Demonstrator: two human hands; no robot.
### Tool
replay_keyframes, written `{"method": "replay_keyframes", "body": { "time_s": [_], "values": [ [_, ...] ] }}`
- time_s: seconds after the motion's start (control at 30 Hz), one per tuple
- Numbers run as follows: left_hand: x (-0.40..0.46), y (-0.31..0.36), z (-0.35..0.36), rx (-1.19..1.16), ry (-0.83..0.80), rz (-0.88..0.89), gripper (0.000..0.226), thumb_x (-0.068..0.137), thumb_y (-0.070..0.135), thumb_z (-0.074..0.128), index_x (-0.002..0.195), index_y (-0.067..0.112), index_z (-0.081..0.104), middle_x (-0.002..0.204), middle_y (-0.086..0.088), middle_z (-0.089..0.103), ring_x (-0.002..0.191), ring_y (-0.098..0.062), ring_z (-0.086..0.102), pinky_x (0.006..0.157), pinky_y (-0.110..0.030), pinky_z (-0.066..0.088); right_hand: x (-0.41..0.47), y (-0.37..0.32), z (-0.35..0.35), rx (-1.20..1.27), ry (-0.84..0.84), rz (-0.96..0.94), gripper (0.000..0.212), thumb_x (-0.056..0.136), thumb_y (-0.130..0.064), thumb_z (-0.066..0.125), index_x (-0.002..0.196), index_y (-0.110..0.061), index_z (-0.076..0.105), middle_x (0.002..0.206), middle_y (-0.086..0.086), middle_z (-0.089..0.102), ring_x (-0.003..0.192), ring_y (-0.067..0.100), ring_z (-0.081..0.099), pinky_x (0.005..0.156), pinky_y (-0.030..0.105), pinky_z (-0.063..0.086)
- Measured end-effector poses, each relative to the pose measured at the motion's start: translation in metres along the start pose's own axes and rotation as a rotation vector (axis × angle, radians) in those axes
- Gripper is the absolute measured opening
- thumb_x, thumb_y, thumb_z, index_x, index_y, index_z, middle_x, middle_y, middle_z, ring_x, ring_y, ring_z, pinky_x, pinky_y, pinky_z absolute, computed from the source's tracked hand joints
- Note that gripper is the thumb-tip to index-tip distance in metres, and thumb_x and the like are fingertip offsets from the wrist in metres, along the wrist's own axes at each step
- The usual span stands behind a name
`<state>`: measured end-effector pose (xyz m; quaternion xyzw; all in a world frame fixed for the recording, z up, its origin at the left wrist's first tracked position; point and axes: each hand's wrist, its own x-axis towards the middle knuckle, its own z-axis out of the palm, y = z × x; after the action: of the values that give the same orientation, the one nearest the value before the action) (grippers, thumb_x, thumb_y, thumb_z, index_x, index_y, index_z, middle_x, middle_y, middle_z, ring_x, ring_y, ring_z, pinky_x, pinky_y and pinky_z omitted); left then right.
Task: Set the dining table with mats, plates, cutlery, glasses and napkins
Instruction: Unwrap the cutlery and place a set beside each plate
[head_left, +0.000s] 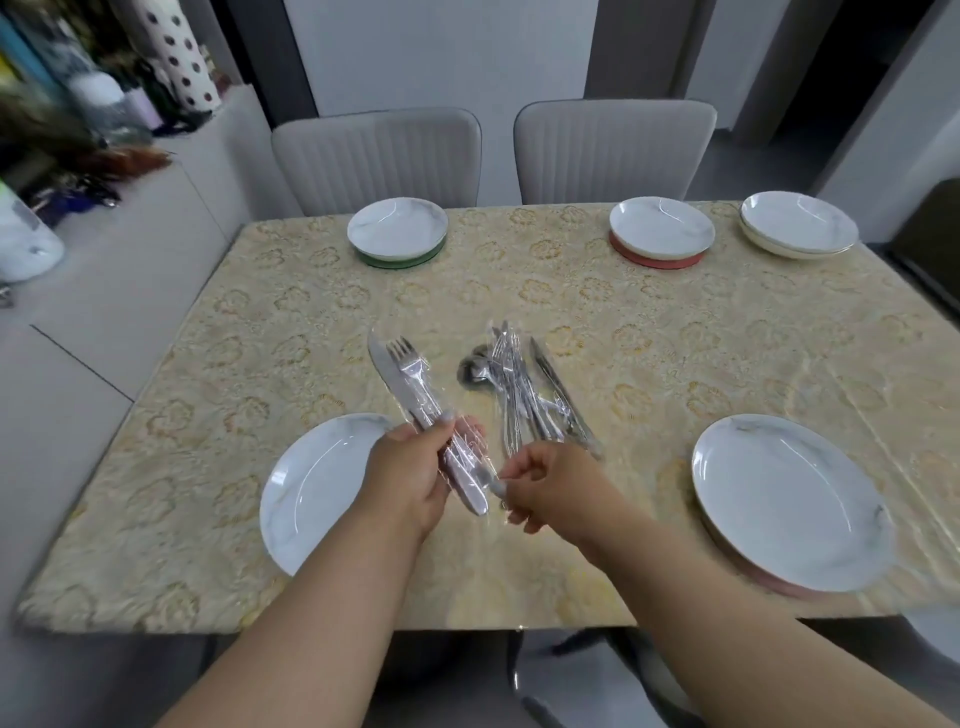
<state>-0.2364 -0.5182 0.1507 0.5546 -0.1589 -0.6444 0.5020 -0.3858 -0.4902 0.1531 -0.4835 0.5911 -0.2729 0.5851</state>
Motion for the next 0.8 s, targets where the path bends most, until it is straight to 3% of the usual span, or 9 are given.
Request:
{"method": "replay_keyframes", "body": {
  "time_s": [0.17, 0.27, 0.37, 0.43, 0.47, 0.57, 0.7, 0.8],
  "values": [
    [-0.008, 0.004, -0.014, -0.145, 0.024, 0.048, 0.013, 0.099, 0.010, 0.051, 0.097, 0.000, 0.059, 0.075, -0.012, 0.073, 0.069, -0.019, 0.071, 0.062, -0.029, 0.057, -0.011, -0.005, 0.006, 0.021, 0.019, -0.018, 0.014, 0.087, -0.014, 0.068, 0.077, -0.008, 0.061, 0.057, 0.003, 0.059, 0.048, 0.012, 0.054, 0.045, 0.022, 0.042],
    [-0.014, 0.005, -0.015, -0.300, 0.042, 0.049, 0.017, 0.101, 0.010, 0.046, 0.089, 0.002, 0.055, 0.066, -0.009, 0.069, 0.063, -0.015, 0.069, 0.064, -0.029, 0.056, -0.017, -0.008, 0.008, 0.389, -0.103, 0.078, 0.014, 0.093, -0.004, 0.054, 0.082, -0.001, 0.061, 0.061, 0.010, 0.060, 0.053, 0.019, 0.058, 0.049, 0.025, 0.048],
    [-0.015, 0.006, -0.016, -0.503, 0.075, 0.056, 0.017, 0.103, 0.011, 0.041, 0.092, 0.004, 0.051, 0.076, -0.012, 0.063, 0.073, -0.016, 0.065, 0.071, -0.030, 0.057, -0.025, -0.006, 0.014, 0.667, -0.167, 0.133, 0.016, 0.090, 0.009, 0.050, 0.088, -0.001, 0.062, 0.072, 0.016, 0.066, 0.060, 0.022, 0.063, 0.053, 0.026, 0.053],
    [-0.014, 0.006, -0.016, -0.588, 0.101, 0.057, 0.017, 0.104, 0.011, 0.039, 0.093, 0.004, 0.050, 0.079, -0.012, 0.060, 0.075, -0.016, 0.063, 0.085, -0.036, 0.054, -0.029, -0.002, 0.022, 0.658, -0.136, 0.073, 0.013, 0.087, 0.008, 0.058, 0.090, -0.003, 0.063, 0.076, 0.012, 0.067, 0.062, 0.020, 0.064, 0.055, 0.024, 0.054],
    [-0.015, 0.005, -0.016, -0.613, 0.108, 0.050, 0.016, 0.104, 0.011, 0.039, 0.094, 0.004, 0.050, 0.078, -0.011, 0.060, 0.074, -0.016, 0.062, 0.087, -0.037, 0.053, -0.030, -0.001, 0.026, 0.632, -0.101, 0.039, 0.012, 0.085, 0.007, 0.062, 0.091, -0.003, 0.065, 0.076, 0.009, 0.068, 0.061, 0.018, 0.063, 0.054, 0.023, 0.053],
    [-0.017, -0.001, -0.014, -0.622, 0.102, 0.034, 0.012, 0.103, 0.010, 0.040, 0.100, 0.003, 0.049, 0.082, -0.013, 0.060, 0.076, -0.017, 0.062, 0.073, -0.037, 0.054, -0.031, 0.000, 0.039, 0.587, 0.030, -0.004, 0.007, 0.083, 0.000, 0.069, 0.090, -0.001, 0.068, 0.070, 0.005, 0.065, 0.054, 0.015, 0.059, 0.049, 0.022, 0.049],
    [-0.013, -0.008, -0.016, -0.548, 0.092, 0.077, 0.020, 0.103, 0.010, 0.039, 0.122, 0.007, 0.045, 0.088, -0.014, 0.059, 0.081, -0.018, 0.063, 0.089, -0.045, 0.051, -0.030, 0.007, 0.052, 0.521, 0.157, 0.000, 0.008, 0.082, -0.007, 0.073, 0.086, -0.001, 0.070, 0.063, 0.004, 0.062, 0.053, 0.016, 0.059, 0.048, 0.024, 0.049],
    [-0.011, -0.012, -0.021, -0.513, 0.083, 0.082, 0.024, 0.103, 0.012, 0.040, 0.126, 0.006, 0.046, 0.093, -0.015, 0.061, 0.084, -0.020, 0.065, 0.072, -0.042, 0.051, -0.030, 0.011, 0.054, 0.403, 0.142, 0.041, 0.009, 0.084, -0.002, 0.066, 0.088, 0.005, 0.070, 0.064, 0.005, 0.061, 0.051, 0.014, 0.057, 0.048, 0.024, 0.047]
  ]
}}
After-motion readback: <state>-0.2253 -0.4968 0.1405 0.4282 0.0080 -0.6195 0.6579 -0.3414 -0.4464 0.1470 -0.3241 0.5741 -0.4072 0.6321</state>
